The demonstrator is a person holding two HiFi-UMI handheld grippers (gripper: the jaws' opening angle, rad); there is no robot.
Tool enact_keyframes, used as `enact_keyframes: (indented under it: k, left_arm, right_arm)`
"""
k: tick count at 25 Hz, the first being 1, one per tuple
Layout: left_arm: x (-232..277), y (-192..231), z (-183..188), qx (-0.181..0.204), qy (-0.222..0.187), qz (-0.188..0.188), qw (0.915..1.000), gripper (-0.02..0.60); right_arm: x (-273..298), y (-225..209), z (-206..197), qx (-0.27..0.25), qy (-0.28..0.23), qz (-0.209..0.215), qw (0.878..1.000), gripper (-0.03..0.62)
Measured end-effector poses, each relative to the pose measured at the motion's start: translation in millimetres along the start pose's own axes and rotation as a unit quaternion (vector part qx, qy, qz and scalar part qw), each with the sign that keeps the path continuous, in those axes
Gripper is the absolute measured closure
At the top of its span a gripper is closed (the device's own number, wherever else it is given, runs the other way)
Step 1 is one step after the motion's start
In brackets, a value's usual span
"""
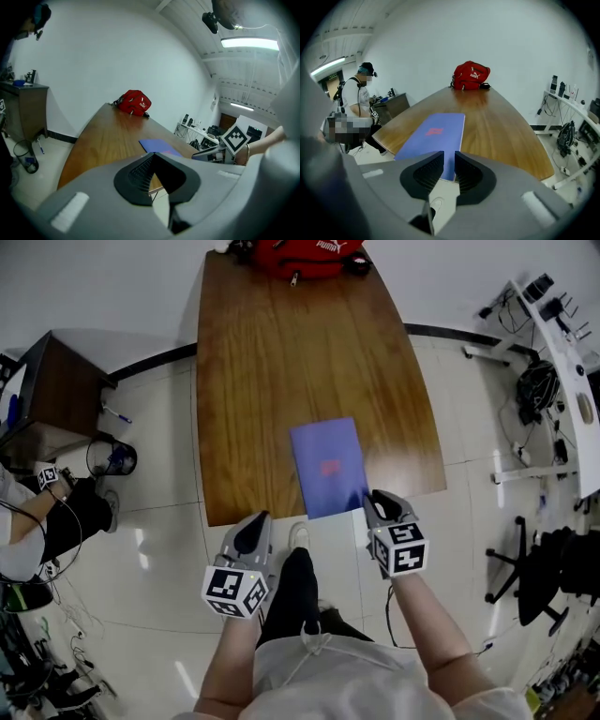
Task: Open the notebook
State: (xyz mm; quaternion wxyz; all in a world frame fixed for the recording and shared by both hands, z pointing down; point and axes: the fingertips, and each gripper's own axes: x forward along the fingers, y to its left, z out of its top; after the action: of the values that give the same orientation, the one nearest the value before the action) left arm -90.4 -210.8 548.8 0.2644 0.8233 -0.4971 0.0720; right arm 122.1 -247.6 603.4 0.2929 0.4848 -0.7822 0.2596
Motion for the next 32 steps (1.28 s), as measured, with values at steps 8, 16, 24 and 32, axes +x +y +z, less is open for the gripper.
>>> enact_keyframes:
  k: [8, 16, 24, 32]
  left_arm:
    - [8, 2, -23, -0.012, 0.025, -0.007, 0.9996, 0.575]
    - [1, 3, -20, -0.012, 0.023, -0.004, 0.9997, 0.575]
    - [-12, -4, -10, -0.007, 0.011, -0.007, 0.9999, 0.575]
    - [-37, -12, 12, 0.002, -0.032, 0.006, 0.9995, 0.575]
  right_arm:
    - [19, -10, -22, 0.066, 0.019, -0.012, 0.998, 0.491]
    - [15, -13, -22, 0.077, 0.008, -0.029, 0.997, 0.564]
    - [-8, -6, 9, 0.099, -0.039, -0.021, 0.994, 0.585]
    - [-48, 43, 59, 0.071, -0.102, 0.038, 0.992, 0.586]
